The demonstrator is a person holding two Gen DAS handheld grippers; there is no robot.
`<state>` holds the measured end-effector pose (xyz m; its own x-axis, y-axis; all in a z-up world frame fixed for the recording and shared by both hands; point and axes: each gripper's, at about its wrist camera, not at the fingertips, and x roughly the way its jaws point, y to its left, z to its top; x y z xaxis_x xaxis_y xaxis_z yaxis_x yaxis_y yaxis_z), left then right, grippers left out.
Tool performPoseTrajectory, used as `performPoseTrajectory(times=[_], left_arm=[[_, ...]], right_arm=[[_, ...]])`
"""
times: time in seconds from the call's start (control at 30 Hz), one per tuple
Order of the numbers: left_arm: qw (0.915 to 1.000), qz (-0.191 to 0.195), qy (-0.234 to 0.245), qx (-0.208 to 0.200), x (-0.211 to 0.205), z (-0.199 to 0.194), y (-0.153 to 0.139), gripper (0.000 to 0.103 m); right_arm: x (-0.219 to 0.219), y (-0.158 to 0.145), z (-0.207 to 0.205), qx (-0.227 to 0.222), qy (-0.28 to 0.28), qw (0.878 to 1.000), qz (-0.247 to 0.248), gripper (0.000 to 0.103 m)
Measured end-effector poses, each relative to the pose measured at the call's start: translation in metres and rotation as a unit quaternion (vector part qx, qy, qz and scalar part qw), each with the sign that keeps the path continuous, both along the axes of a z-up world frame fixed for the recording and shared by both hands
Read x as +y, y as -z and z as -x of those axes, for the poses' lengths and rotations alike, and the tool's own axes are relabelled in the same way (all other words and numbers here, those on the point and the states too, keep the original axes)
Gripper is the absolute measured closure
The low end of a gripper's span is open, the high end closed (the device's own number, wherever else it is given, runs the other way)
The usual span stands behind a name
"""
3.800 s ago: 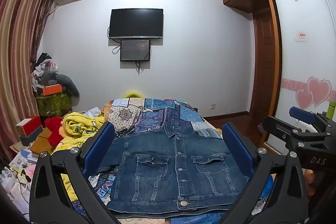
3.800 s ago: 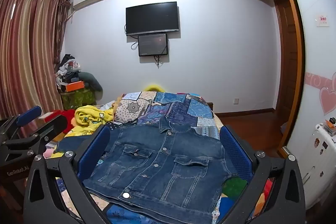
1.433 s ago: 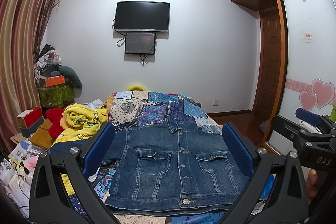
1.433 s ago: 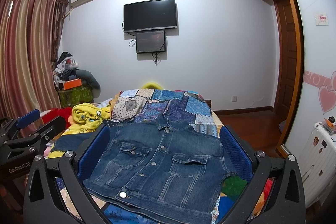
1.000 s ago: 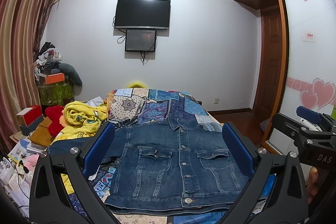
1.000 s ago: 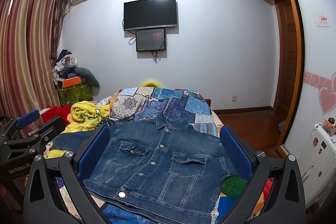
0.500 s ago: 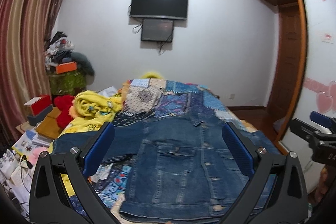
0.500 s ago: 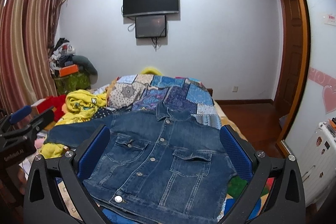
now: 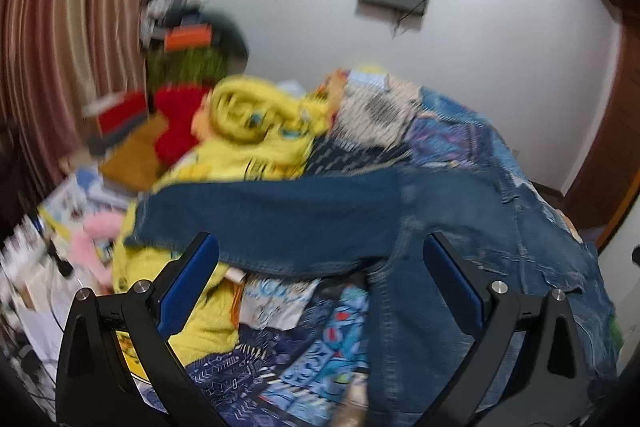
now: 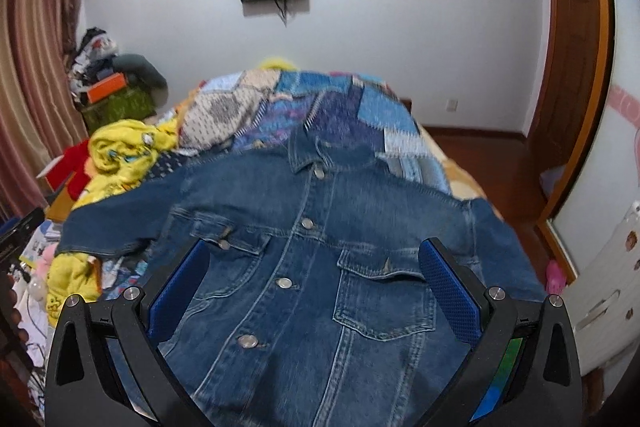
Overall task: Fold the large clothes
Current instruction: 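Grasp the denim sleeve with the left gripper and fold it across the jacket body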
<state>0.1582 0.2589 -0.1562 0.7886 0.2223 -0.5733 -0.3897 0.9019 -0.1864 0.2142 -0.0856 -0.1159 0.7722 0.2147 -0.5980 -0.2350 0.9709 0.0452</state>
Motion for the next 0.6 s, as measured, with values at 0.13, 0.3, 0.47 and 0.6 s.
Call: performPoseTrajectory(times=[0.13, 0.3, 0.47, 0.6], left_arm=[[0.9948, 0.095, -0.009, 0.034, 0.05, -0.01, 0.04, 0.0], [0.9733, 0.221, -0.038, 0.049, 0.114, -0.018, 0.093, 0.001], [0.9569, 0.282, -0.053, 0.044, 0.151, -0.027, 0.119, 0.01], [0.9488, 0.299, -0.092, 0.046, 0.182, -0.038, 0.139, 0.02]], right_arm=[[0.001, 0.015, -0.022, 0.032, 0.018, 0.999, 0.002, 0.0], [0.0, 0.033, -0.043, 0.072, 0.028, 0.997, -0.011, 0.0], [0.006, 0.042, -0.057, 0.09, 0.029, 0.996, -0.006, 0.0], [0.012, 0.042, -0.062, 0.092, 0.023, 0.995, 0.003, 0.0]])
